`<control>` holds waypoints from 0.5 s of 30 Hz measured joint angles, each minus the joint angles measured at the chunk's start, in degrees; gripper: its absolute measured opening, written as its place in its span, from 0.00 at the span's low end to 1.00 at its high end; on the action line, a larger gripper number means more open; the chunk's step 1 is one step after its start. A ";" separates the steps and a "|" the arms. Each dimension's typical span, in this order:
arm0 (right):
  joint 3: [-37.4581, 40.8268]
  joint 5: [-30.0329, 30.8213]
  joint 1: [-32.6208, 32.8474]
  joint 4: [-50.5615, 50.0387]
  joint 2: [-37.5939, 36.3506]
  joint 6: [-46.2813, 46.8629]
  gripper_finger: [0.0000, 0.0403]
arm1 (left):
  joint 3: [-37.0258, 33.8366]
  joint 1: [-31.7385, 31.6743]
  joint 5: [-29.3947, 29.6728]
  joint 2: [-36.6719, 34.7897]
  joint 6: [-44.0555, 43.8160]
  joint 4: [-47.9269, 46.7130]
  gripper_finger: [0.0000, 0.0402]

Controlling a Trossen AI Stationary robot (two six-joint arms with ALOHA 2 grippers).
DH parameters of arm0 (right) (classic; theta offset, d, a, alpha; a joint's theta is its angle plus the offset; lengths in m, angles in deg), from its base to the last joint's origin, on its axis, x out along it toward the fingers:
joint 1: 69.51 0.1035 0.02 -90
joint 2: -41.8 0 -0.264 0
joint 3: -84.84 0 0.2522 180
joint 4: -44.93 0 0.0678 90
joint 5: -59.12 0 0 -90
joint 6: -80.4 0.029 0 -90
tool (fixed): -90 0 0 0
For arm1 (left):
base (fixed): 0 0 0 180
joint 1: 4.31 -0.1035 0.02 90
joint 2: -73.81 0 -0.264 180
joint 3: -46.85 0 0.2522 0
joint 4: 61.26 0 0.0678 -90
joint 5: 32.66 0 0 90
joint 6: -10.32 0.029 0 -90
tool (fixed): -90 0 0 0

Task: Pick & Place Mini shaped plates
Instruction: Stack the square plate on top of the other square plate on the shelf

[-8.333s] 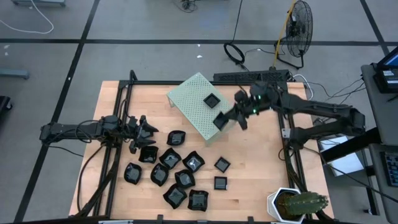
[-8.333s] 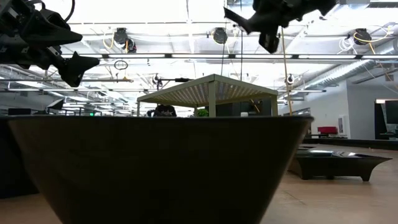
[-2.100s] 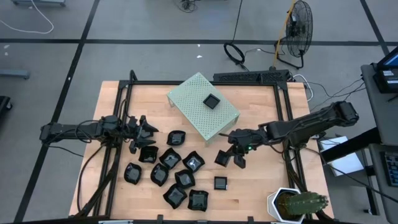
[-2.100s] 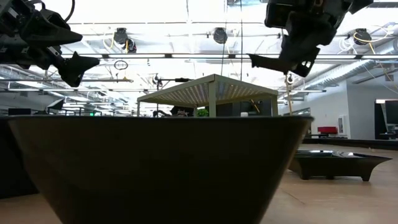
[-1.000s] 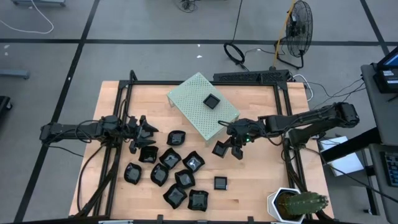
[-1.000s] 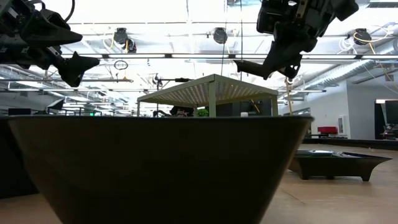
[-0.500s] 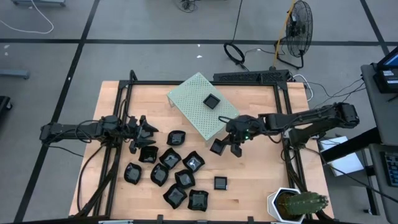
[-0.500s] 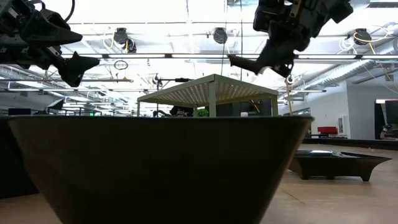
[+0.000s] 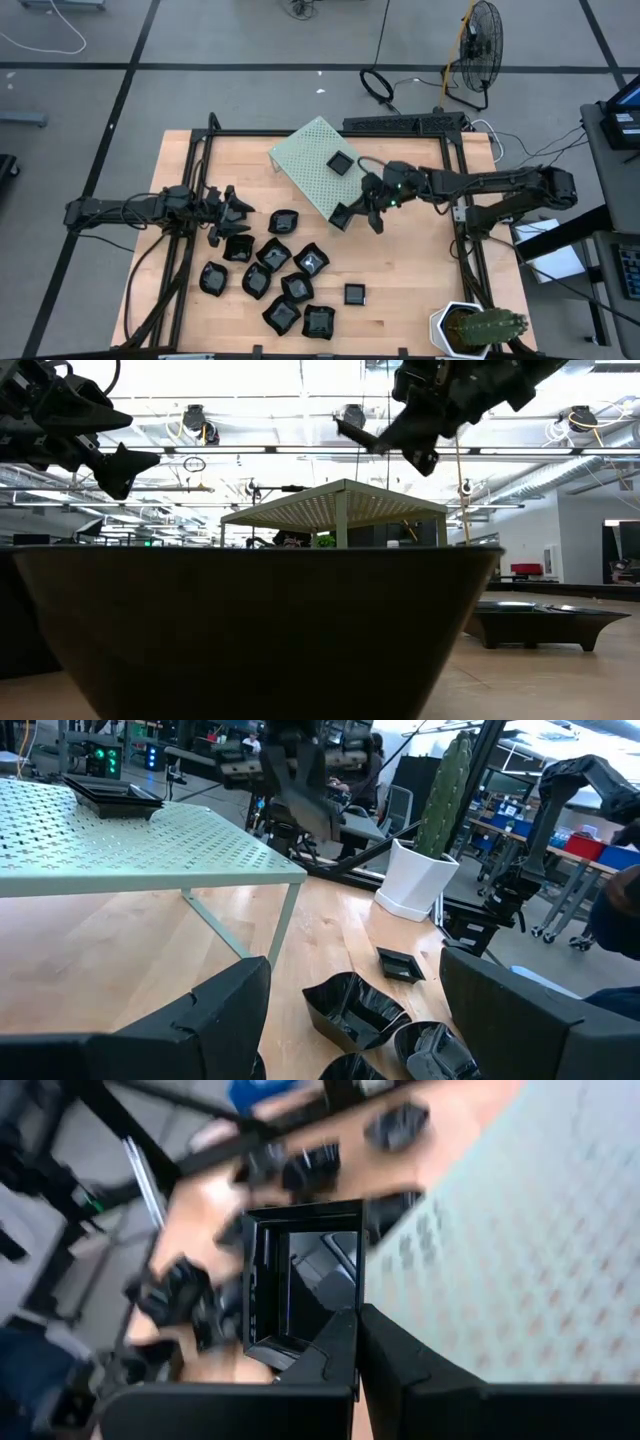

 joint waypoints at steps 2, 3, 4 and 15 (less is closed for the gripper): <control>-0.83 -2.02 -2.10 2.02 0.00 0.67 0.00 | -0.02 0.00 -0.02 -0.02 0.02 -0.02 0.74; -1.79 -3.00 -3.06 2.07 0.02 0.62 0.00 | 0.00 -0.01 0.00 0.00 0.00 -0.01 0.74; -2.99 -3.15 -3.93 1.70 0.02 0.38 0.00 | 0.00 0.00 0.00 -0.02 0.00 0.00 0.74; -25.87 -3.10 -14.22 -21.13 5.65 -6.99 0.00 | 0.00 0.00 0.00 0.00 0.00 -0.01 0.74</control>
